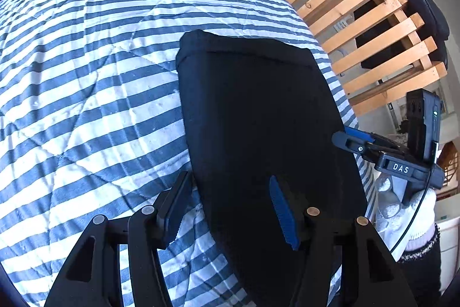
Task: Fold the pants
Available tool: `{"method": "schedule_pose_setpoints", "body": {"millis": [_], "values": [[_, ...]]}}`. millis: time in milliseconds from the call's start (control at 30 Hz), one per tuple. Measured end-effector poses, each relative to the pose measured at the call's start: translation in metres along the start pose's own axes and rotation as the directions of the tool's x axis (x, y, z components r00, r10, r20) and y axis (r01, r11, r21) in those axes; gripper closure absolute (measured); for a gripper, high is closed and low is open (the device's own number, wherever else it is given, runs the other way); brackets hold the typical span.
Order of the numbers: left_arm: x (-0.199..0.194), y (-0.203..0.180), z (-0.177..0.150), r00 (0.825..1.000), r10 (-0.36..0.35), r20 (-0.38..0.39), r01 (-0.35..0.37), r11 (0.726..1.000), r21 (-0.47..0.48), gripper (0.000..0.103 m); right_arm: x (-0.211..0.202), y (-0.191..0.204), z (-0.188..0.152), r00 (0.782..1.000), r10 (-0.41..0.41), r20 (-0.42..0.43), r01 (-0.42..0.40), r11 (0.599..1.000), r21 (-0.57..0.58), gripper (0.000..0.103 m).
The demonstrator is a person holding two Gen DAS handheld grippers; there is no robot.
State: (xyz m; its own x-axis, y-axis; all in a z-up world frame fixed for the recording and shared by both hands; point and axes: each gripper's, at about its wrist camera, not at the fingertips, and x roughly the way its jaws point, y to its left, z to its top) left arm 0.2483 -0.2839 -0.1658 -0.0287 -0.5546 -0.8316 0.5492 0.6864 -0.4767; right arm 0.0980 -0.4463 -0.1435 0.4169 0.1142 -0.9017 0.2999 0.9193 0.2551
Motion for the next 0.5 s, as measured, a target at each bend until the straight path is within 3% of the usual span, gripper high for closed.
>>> {"method": "schedule_pose_setpoints", "body": {"millis": [133,233,300,433,500], "values": [[0.0,0.004,0.0,0.999,-0.036,-0.003,0.036,0.999,-0.02,0.045,0.01,-0.013,0.002,0.995,0.103,-0.006,-0.102,0.994,0.041,0.04],[0.005,0.0,0.0,1.0,-0.022,-0.006,0.022,1.0,-0.003,0.058,0.014,-0.007,0.005,0.99,0.14,-0.005,-0.14,0.99,0.017,0.041],[0.006,-0.002,0.0,1.0,-0.009,-0.005,0.009,1.0,0.017,0.063,0.018,0.001,0.009,0.989,0.148,-0.025,-0.149,0.989,-0.01,0.049],[0.007,0.001,0.001,1.0,-0.022,0.0,0.022,1.0,-0.014,0.062,0.024,0.01,0.016,0.985,0.156,-0.079,-0.16,0.986,-0.041,0.054],[0.008,0.002,0.002,0.999,-0.051,0.012,0.052,0.998,-0.04,0.051,0.025,0.011,0.019,0.983,0.162,-0.089,-0.165,0.986,-0.029,0.055]]}}
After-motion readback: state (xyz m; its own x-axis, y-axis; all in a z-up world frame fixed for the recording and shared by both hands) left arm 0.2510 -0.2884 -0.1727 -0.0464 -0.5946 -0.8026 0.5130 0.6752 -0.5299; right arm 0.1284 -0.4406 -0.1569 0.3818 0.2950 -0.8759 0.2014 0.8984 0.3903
